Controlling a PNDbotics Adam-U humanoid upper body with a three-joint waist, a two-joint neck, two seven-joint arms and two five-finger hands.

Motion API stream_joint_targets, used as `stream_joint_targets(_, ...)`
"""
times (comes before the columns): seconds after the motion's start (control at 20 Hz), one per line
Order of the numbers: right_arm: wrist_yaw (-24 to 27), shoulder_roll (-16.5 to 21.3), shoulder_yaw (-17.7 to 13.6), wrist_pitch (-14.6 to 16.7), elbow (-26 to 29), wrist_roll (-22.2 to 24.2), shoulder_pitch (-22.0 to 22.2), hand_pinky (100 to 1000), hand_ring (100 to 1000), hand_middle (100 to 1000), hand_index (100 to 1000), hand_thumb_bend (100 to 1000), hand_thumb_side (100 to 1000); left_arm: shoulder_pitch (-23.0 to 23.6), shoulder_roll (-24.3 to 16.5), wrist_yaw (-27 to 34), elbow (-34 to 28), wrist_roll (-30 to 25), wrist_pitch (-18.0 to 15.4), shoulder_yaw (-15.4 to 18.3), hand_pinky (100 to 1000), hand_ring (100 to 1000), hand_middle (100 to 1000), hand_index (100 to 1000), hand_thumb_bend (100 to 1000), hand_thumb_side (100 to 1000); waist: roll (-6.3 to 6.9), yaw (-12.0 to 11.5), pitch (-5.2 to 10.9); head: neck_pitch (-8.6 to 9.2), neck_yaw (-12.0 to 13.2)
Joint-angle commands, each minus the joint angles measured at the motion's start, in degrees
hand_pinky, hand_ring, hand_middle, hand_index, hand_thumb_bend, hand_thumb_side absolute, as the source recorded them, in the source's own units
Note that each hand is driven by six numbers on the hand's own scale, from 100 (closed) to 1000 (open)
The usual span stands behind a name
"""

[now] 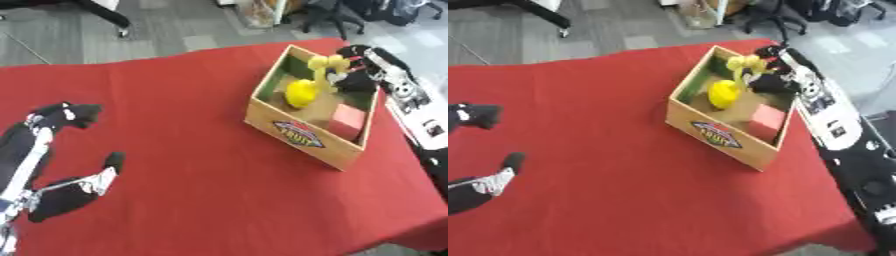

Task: Pick up the objects with one hand, pass them to the other hand, and then place them into the box on the other side of the table.

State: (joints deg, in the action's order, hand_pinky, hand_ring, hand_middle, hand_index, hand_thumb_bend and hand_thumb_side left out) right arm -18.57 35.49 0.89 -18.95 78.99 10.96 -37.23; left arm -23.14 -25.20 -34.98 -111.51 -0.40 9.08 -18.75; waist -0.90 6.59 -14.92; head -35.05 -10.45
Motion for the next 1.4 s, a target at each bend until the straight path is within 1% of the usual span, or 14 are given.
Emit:
stream_joint_targets(0.05, -1.9, 2.2, -1.5, 0.6, 0.1, 0.5, -0.3, 920, 910, 952, 987, 186, 534, -0.3, -1.2, 0.3, -1.2, 0.6, 0.1, 0.9, 779, 667, 649, 828, 330, 267, 0.0, 0.0, 0.94, 0.24, 0.6)
stream_joint_targets(0.4, -1.2, 2.1, -2.0, -0.2, 0.5, -1.8, 0.4, 925, 922, 991, 1000, 170, 530, -0.1, -1.2, 0.3, -1.3, 0.9, 0.4, 1.2, 779, 667, 649, 828, 327, 272, 0.09, 0.2, 1.0, 0.09, 1.0)
stream_joint_targets(0.5, -0.7, 2.1, -2.1, -0.2, 0.8, -2.3, 0.4, 926, 920, 981, 1000, 142, 511, 0.0, -1.2, 0.3, -1.3, 1.0, 0.4, 1.2, 779, 667, 649, 828, 325, 273, 0.11, 0.3, 0.99, 0.06, 1.2)
stream_joint_targets(0.55, 0.0, 2.0, -2.3, -0.2, 1.3, -2.8, 0.5, 928, 919, 978, 1000, 100, 489, 0.0, -1.1, 0.3, -1.3, 1.1, 0.5, 1.2, 779, 666, 648, 827, 323, 273, 0.13, 0.3, 1.0, -0.03, 1.4)
stream_joint_targets(0.6, 1.2, 1.8, -2.6, 0.0, 2.0, -3.6, 0.5, 930, 916, 974, 1000, 100, 503, 0.1, -1.1, 0.3, -1.3, 1.1, 0.5, 1.3, 779, 666, 648, 827, 321, 274, 0.15, 0.3, 1.0, -0.16, 1.7)
stream_joint_targets(0.7, 6.6, 1.3, -3.3, 0.1, 4.0, -6.7, 0.7, 934, 901, 960, 986, 100, 631, 0.2, -1.2, 0.3, -1.4, 1.3, 0.6, 1.4, 779, 666, 648, 827, 318, 276, 0.18, 0.3, 1.01, -0.47, 2.9)
stream_joint_targets(0.75, 10.2, 1.1, -3.5, 0.5, 5.3, -8.9, 0.8, 936, 892, 957, 989, 100, 806, 0.2, -1.2, 0.4, -1.5, 1.4, 0.6, 1.5, 779, 637, 647, 826, 312, 283, 0.19, 0.3, 1.03, -0.58, 3.9)
stream_joint_targets(0.8, 13.7, 0.9, -3.6, 1.2, 6.7, -11.2, 1.0, 937, 893, 961, 992, 100, 809, 0.2, -1.2, 0.5, -1.6, 1.6, 0.7, 1.6, 779, 629, 646, 825, 305, 287, 0.2, 0.2, 1.04, -0.61, 5.0)
stream_joint_targets(0.9, 20.1, 0.5, -3.5, 3.6, 10.0, -14.8, 1.5, 942, 896, 965, 994, 100, 744, 0.3, -1.2, 0.8, -1.8, 1.9, 0.8, 1.9, 778, 626, 645, 824, 294, 295, 0.27, 0.0, 1.1, -0.57, 7.1)
stream_joint_targets(0.95, 23.1, 0.3, -3.4, 5.0, 11.6, -16.2, 1.9, 943, 895, 963, 991, 100, 614, 0.3, -1.3, 1.1, -2.0, 2.1, 0.9, 2.0, 778, 625, 645, 824, 280, 304, 0.33, -0.1, 1.17, -0.53, 7.8)
stream_joint_targets(1.05, 28.8, -0.1, -3.1, 8.5, 15.4, -18.5, 3.0, 938, 887, 952, 981, 100, 428, 0.4, -1.4, 1.7, -2.4, 2.8, 1.2, 2.5, 778, 622, 642, 822, 259, 315, 0.38, -0.5, 1.35, -0.37, 8.7)
stream_joint_targets(1.1, 30.7, -0.3, -2.8, 9.9, 17.1, -19.2, 3.7, 938, 883, 946, 974, 100, 403, 0.5, -1.5, 2.1, -2.7, 3.2, 1.4, 2.9, 779, 621, 641, 822, 244, 323, 0.39, -0.7, 1.45, -0.31, 8.8)
stream_joint_targets(1.25, 34.3, -1.3, -1.8, 12.5, 21.6, -20.0, 5.6, 944, 886, 947, 974, 100, 455, 1.0, -1.5, 3.8, -3.0, 5.0, 1.9, 4.2, 781, 615, 635, 820, 208, 358, 0.42, -1.5, 2.0, -0.32, 9.1)
stream_joint_targets(1.4, 36.5, -2.9, -0.9, 13.8, 24.6, -19.3, 7.4, 946, 891, 953, 979, 100, 501, 1.7, -1.5, 6.3, -3.1, 7.2, 2.3, 5.6, 782, 610, 631, 817, 175, 388, 0.37, -2.2, 2.61, -0.51, 9.2)
